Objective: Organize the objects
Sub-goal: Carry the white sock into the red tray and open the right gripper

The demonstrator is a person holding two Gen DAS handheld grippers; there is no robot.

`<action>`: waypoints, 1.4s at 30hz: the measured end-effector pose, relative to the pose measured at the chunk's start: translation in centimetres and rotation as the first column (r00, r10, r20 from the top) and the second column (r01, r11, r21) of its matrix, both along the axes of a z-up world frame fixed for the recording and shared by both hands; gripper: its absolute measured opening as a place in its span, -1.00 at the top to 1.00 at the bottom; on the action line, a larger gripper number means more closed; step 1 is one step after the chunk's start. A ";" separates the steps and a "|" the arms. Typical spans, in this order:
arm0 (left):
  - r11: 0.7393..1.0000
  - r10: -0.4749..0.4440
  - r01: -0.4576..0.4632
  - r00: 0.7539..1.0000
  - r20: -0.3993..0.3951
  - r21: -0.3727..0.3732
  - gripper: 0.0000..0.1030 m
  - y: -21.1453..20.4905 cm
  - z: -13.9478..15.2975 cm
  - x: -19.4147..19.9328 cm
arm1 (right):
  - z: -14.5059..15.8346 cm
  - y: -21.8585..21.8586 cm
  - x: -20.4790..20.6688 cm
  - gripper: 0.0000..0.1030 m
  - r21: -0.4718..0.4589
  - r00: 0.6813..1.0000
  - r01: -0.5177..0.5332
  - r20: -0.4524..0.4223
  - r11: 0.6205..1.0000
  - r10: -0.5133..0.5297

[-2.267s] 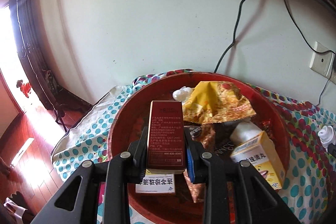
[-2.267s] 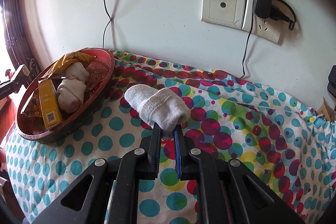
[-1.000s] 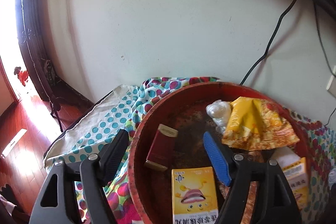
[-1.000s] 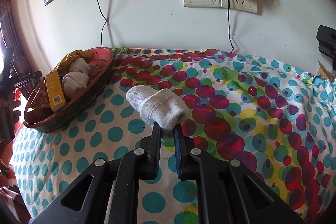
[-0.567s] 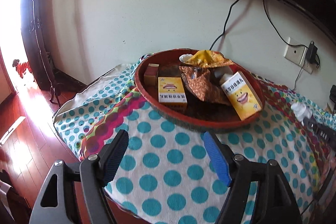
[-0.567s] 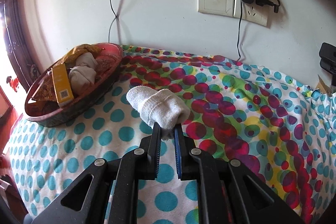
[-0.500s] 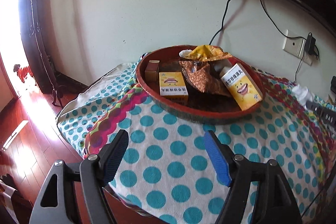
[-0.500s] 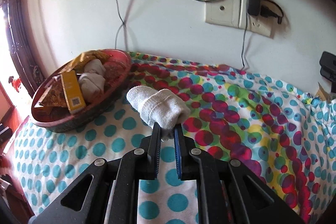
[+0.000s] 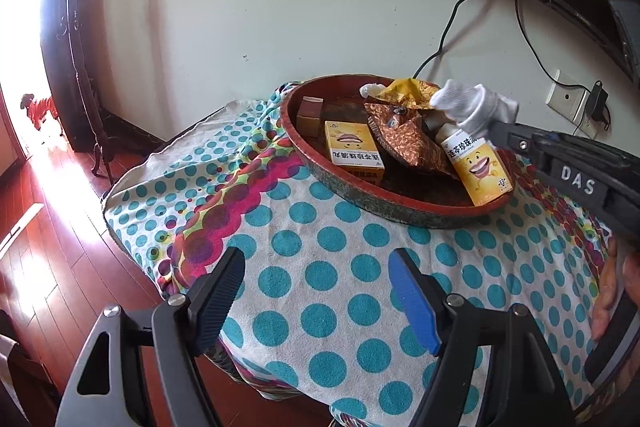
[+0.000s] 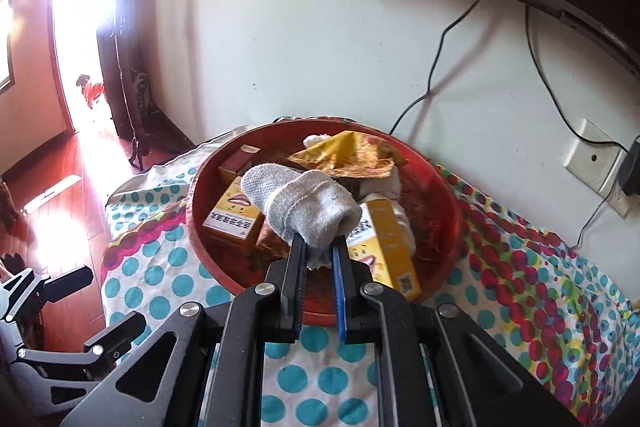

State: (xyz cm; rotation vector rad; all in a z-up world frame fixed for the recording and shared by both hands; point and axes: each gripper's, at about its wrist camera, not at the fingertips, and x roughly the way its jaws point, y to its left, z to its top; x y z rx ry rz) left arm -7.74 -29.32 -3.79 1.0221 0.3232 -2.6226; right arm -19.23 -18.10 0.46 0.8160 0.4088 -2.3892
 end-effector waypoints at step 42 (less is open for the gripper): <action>0.999 0.005 -0.004 1.000 0.002 -0.038 -0.48 0.2 -0.2 -0.3 | -2.3 -1.6 -0.4 -0.79 0.000 0.999 0.052 -0.015 0.999 -0.052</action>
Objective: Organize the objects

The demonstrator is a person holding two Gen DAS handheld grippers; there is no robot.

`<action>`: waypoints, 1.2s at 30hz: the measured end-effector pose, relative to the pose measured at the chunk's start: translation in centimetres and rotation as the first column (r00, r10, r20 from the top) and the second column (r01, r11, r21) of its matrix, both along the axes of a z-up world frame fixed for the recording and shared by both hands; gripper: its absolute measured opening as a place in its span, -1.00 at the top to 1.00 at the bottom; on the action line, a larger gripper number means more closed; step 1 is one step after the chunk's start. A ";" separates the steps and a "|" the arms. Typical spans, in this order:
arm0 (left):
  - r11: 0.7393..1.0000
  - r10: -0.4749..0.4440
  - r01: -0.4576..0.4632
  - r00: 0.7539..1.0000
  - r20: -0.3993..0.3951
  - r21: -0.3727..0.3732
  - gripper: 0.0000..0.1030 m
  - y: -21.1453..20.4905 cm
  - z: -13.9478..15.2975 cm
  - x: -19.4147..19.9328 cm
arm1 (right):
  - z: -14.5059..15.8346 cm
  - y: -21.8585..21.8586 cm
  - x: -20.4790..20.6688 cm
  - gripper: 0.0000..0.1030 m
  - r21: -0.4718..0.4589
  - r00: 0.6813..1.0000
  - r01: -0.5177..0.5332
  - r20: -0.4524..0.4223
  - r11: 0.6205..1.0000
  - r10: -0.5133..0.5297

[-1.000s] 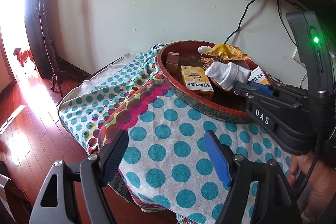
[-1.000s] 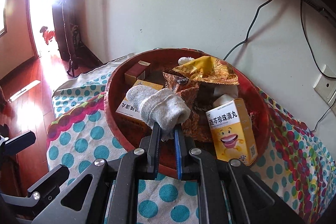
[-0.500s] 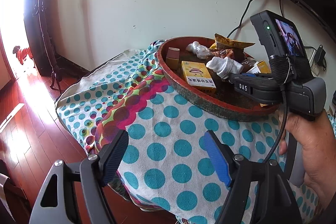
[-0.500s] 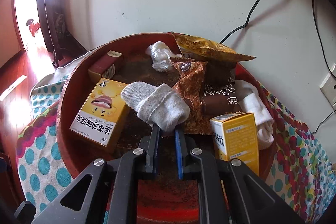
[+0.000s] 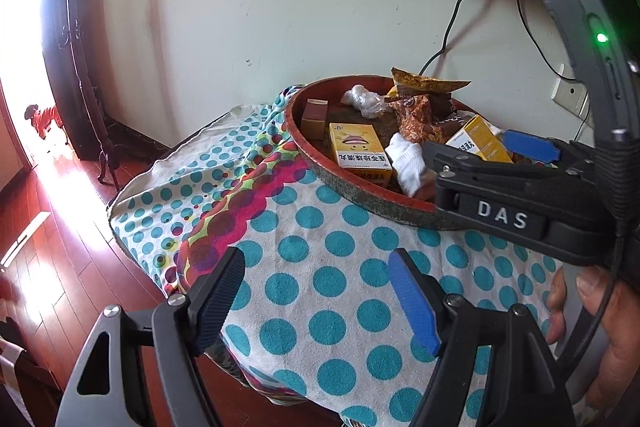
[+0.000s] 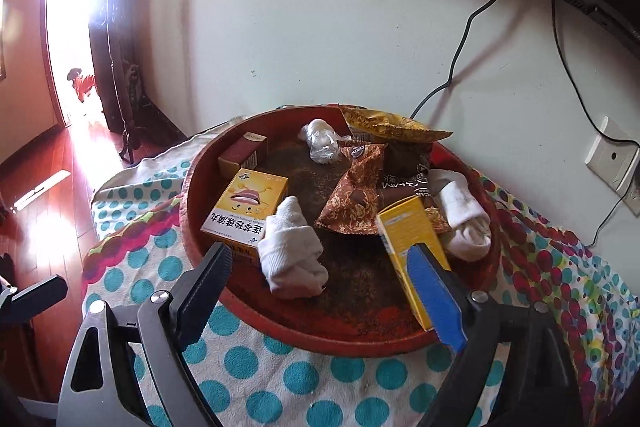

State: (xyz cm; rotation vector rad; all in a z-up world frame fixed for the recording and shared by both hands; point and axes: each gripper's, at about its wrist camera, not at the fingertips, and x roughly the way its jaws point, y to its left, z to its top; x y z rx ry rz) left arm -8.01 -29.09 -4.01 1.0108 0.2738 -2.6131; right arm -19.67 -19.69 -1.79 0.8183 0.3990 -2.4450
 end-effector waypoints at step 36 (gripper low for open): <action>0.983 -0.164 0.152 0.979 -0.122 -0.100 -0.56 9.2 5.8 3.2 | 4.2 18.2 16.1 -0.94 -0.098 0.966 0.248 -0.046 0.964 -0.253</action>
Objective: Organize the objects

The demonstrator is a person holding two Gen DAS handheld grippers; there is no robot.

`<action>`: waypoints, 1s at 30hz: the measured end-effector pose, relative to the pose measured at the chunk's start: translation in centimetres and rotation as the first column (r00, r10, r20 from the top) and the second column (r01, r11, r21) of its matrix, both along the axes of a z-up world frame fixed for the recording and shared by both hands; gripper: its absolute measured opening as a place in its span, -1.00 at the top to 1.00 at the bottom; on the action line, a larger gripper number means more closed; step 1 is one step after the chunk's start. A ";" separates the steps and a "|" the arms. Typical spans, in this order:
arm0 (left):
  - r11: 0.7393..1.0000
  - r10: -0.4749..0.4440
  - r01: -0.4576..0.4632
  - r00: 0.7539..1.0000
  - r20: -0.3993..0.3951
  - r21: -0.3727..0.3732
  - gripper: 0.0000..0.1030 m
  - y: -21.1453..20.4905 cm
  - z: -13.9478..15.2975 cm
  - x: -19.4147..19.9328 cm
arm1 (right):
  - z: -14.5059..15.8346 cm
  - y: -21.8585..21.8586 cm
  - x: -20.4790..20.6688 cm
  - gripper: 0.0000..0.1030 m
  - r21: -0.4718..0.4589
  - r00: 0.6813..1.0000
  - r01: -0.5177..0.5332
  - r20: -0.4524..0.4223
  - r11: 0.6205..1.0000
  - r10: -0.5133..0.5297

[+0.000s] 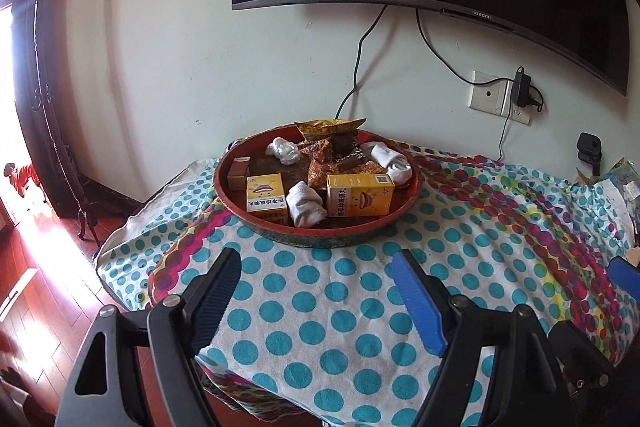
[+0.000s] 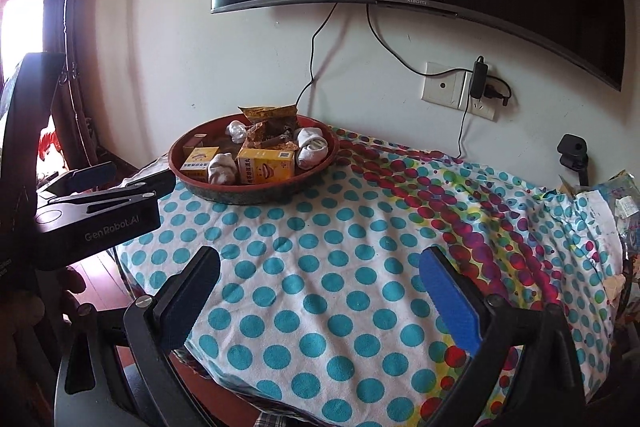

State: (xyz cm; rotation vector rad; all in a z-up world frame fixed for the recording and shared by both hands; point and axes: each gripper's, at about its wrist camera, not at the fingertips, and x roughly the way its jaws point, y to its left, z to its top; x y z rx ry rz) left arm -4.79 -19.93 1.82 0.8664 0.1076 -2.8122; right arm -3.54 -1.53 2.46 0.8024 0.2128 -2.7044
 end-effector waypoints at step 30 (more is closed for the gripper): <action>0.991 0.133 -0.132 0.991 0.013 -0.022 -0.74 -1.3 -1.7 -0.4 | -3.8 -1.5 -1.9 -0.94 0.007 0.998 -0.016 0.060 1.000 0.015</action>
